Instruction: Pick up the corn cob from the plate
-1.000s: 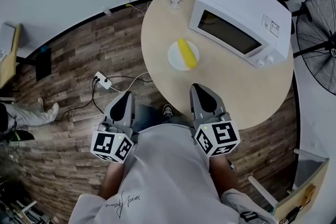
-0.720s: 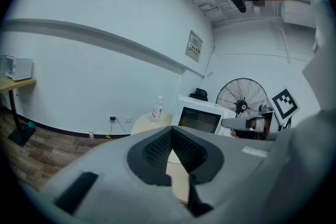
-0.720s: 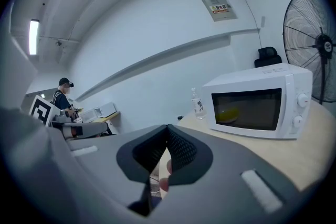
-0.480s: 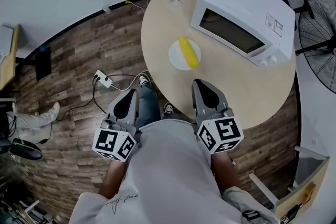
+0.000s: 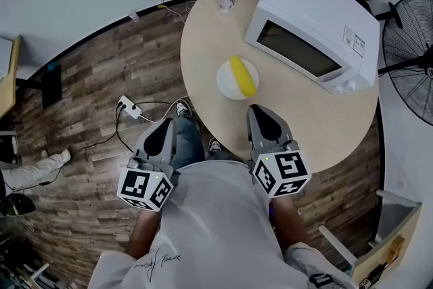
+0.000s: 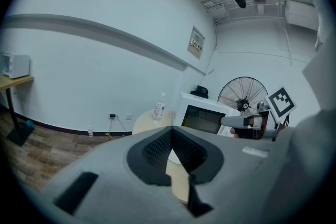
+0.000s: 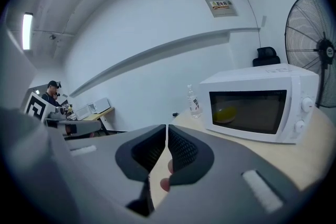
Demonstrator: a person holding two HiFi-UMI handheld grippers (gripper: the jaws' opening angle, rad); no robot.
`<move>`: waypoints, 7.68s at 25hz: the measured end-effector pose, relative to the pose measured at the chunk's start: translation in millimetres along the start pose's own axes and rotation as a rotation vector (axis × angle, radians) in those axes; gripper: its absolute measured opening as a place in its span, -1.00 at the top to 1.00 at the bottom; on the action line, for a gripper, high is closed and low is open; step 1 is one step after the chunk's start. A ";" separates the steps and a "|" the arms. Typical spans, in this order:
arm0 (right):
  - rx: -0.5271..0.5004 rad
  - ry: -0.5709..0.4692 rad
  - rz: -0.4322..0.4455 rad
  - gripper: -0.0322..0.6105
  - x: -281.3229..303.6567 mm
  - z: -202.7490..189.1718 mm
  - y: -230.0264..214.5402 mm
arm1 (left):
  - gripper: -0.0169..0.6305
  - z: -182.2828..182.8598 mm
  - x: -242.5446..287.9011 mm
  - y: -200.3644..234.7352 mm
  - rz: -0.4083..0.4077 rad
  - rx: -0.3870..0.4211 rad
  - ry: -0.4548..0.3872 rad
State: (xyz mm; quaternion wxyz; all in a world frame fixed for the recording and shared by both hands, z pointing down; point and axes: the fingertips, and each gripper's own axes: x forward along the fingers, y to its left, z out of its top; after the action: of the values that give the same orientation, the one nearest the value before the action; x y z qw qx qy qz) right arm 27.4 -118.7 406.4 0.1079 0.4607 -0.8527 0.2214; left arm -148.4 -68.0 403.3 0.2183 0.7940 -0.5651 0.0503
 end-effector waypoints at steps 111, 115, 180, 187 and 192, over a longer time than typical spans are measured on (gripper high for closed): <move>-0.119 0.678 -0.033 -0.05 196.8 -149.9 -117.4 | 0.97 -15.7 39.4 53.5 0.011 -0.106 0.140; -0.118 0.686 -0.053 -0.05 201.7 -150.3 -120.0 | 0.97 -16.1 40.3 57.6 0.012 -0.111 0.140; -0.047 0.629 -0.124 0.05 174.9 -130.6 -123.0 | 0.97 -10.3 30.5 32.9 -0.066 -0.086 0.102; -0.041 0.615 -0.122 0.06 167.6 -127.8 -119.6 | 0.97 -9.0 29.5 28.9 -0.073 -0.084 0.094; -0.032 0.599 -0.119 0.05 159.3 -125.1 -116.1 | 0.97 -10.5 29.1 25.4 -0.085 -0.087 0.095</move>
State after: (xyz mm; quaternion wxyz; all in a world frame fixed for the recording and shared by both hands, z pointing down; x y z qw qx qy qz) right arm 33.7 -232.0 610.4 0.3743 0.4224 -0.7579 0.3273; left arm -159.7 -96.0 429.6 0.2811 0.8039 -0.5214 0.0542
